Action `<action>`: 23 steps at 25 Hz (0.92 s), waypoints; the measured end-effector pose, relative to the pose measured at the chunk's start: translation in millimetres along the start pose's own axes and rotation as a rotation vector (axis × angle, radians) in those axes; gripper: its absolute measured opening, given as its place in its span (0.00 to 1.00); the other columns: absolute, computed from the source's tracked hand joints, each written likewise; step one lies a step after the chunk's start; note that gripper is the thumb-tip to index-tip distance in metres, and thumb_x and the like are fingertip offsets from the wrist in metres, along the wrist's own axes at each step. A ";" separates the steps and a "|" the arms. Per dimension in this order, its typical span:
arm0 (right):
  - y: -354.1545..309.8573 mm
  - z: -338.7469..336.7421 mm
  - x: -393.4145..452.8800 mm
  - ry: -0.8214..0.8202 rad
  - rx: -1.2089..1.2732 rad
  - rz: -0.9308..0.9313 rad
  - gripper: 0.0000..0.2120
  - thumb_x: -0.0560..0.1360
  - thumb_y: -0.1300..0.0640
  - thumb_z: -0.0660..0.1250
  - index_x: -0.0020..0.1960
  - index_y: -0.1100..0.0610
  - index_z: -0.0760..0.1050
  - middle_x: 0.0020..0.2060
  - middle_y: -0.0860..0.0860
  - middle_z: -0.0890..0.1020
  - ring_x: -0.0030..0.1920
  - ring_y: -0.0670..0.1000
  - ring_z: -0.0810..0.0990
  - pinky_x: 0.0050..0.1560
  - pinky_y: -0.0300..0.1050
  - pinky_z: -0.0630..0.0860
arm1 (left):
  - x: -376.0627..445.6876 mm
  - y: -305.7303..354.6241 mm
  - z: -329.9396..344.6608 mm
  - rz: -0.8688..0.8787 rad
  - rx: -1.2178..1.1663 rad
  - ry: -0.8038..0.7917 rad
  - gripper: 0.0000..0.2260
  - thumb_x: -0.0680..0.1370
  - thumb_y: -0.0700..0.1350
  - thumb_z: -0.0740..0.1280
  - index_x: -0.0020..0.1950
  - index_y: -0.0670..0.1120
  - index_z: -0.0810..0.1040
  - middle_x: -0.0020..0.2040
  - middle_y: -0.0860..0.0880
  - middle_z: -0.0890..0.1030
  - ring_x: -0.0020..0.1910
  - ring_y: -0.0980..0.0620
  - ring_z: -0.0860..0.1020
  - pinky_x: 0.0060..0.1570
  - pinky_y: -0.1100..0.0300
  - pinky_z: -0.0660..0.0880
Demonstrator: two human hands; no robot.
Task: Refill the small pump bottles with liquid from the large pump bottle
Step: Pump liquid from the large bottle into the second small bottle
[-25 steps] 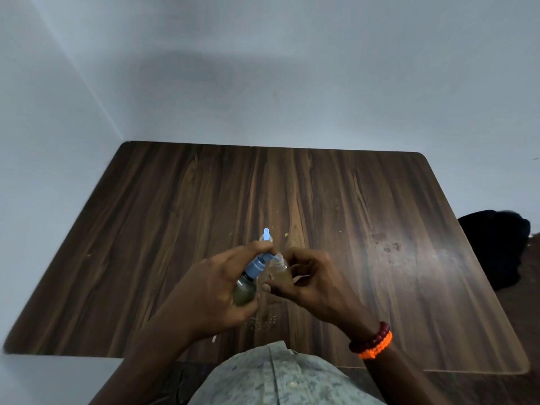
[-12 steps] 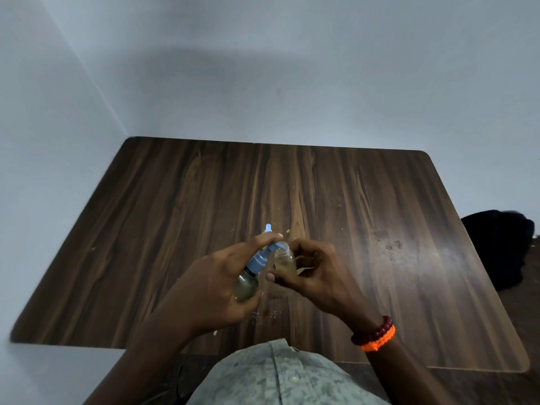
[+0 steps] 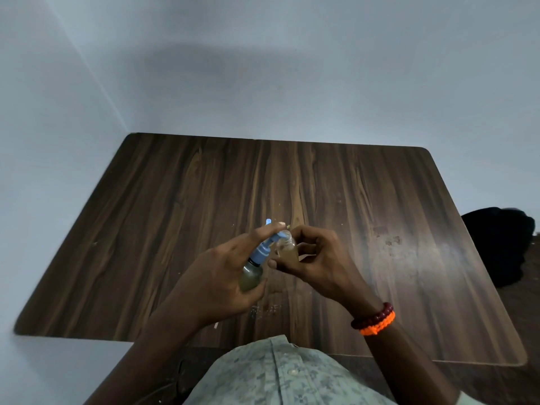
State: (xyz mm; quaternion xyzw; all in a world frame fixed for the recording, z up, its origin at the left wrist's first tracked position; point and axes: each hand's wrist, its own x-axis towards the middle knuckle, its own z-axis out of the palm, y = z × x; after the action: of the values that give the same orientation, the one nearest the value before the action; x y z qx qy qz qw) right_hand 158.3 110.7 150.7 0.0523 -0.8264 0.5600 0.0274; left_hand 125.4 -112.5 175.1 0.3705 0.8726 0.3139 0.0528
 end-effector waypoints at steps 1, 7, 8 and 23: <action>-1.2 -1.8 1.0 -0.002 -0.004 0.009 0.16 0.72 0.54 0.80 0.55 0.60 0.82 0.51 0.53 0.86 0.48 0.50 0.86 0.48 0.50 0.86 | 0.4 0.3 0.6 -0.008 -0.014 -0.011 0.40 0.75 0.53 0.74 0.80 0.65 0.54 0.65 0.56 0.80 0.48 0.60 0.83 0.47 0.62 0.84; 1.6 1.7 -2.0 -0.060 -0.023 0.051 0.17 0.72 0.52 0.80 0.55 0.59 0.82 0.51 0.53 0.86 0.47 0.50 0.86 0.46 0.45 0.85 | 5.0 1.3 0.3 -0.024 0.057 0.024 0.30 0.75 0.55 0.72 0.75 0.61 0.64 0.56 0.60 0.81 0.41 0.63 0.79 0.41 0.70 0.77; 1.3 1.6 -1.6 -0.046 -0.005 0.061 0.17 0.72 0.52 0.79 0.55 0.59 0.82 0.51 0.53 0.86 0.46 0.49 0.86 0.44 0.42 0.84 | 5.0 0.9 -0.1 -0.024 0.060 0.021 0.32 0.76 0.55 0.72 0.76 0.62 0.62 0.59 0.58 0.81 0.42 0.62 0.79 0.42 0.69 0.78; -0.2 -5.6 -0.4 -0.061 -0.015 0.046 0.15 0.73 0.56 0.80 0.56 0.59 0.81 0.51 0.52 0.85 0.46 0.48 0.86 0.44 0.39 0.83 | 5.6 -2.6 -2.1 -0.019 -0.060 -0.063 0.36 0.75 0.54 0.73 0.77 0.66 0.57 0.59 0.55 0.82 0.45 0.58 0.84 0.45 0.58 0.84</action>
State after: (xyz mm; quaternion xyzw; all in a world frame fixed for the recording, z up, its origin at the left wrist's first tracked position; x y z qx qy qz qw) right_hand 158.7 115.9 153.0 0.0501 -0.8321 0.5522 -0.0102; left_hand 119.1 -111.1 176.1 0.3701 0.8642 0.3274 0.0944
